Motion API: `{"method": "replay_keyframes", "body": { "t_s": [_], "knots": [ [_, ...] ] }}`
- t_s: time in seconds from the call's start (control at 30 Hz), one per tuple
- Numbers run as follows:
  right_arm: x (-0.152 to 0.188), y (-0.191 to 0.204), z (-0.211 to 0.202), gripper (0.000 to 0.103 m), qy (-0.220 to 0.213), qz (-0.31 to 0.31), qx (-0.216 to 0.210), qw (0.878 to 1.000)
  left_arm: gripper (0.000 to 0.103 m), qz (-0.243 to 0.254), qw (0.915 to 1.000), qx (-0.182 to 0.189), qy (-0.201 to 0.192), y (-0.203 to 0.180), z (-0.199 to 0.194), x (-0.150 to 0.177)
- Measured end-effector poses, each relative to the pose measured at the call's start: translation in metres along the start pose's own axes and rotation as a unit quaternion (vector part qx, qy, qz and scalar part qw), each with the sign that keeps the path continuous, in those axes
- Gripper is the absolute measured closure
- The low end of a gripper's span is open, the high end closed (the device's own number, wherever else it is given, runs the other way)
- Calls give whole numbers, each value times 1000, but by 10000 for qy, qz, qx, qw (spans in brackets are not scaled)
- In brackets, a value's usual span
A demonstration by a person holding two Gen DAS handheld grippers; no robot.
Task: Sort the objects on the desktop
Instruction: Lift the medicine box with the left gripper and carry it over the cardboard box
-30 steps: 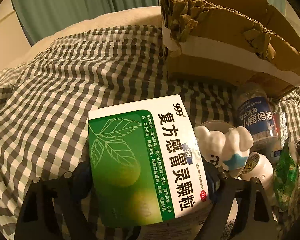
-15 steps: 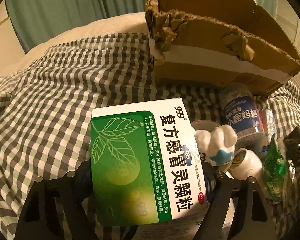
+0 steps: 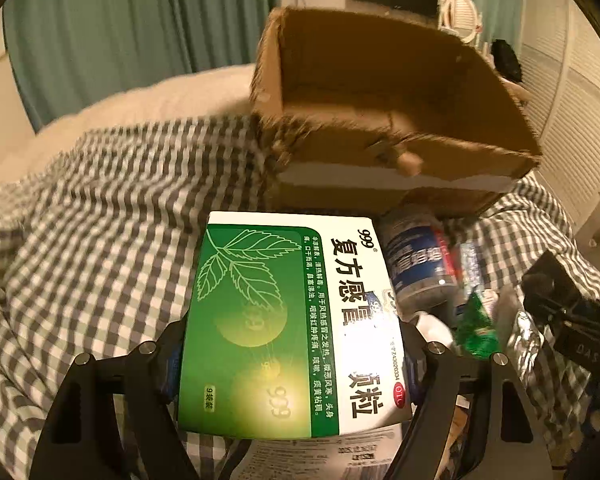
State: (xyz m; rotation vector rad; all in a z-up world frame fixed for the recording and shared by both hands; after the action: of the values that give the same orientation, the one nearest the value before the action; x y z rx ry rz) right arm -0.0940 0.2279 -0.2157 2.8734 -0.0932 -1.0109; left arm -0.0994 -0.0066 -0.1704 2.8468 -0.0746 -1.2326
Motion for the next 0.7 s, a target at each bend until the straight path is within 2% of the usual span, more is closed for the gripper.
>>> {"method": "replay_keyframes", "body": {
  "t_s": [0.17, 0.37, 0.7],
  "knots": [
    [-12, 8, -13, 46, -355, -52, -90, 9993, 23, 133, 9993, 259, -251, -15, -22, -8],
    [-25, 14, -35, 46, -754, -44, -236, 9969, 23, 235, 9966, 331, -713, -21, -50, -18],
    [-44, 38, -113, 46, -1847, -353, -484, 9810, 23, 151, 9861, 487, -1582, -16, -102, -44]
  ]
}}
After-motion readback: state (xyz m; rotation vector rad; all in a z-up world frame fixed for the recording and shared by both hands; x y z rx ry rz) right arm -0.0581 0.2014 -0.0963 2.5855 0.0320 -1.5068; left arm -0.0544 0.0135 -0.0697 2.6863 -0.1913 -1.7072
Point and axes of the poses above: each gripper's, at about its wrist camera, not at the fingertips, and z roughly the way its jaws point, y to its left, x to its underside, the point moved 3 cm from there along z, roughly the way its jaws point, and after that the axes turned 7 degrees about -y, right-handed, at the moved point
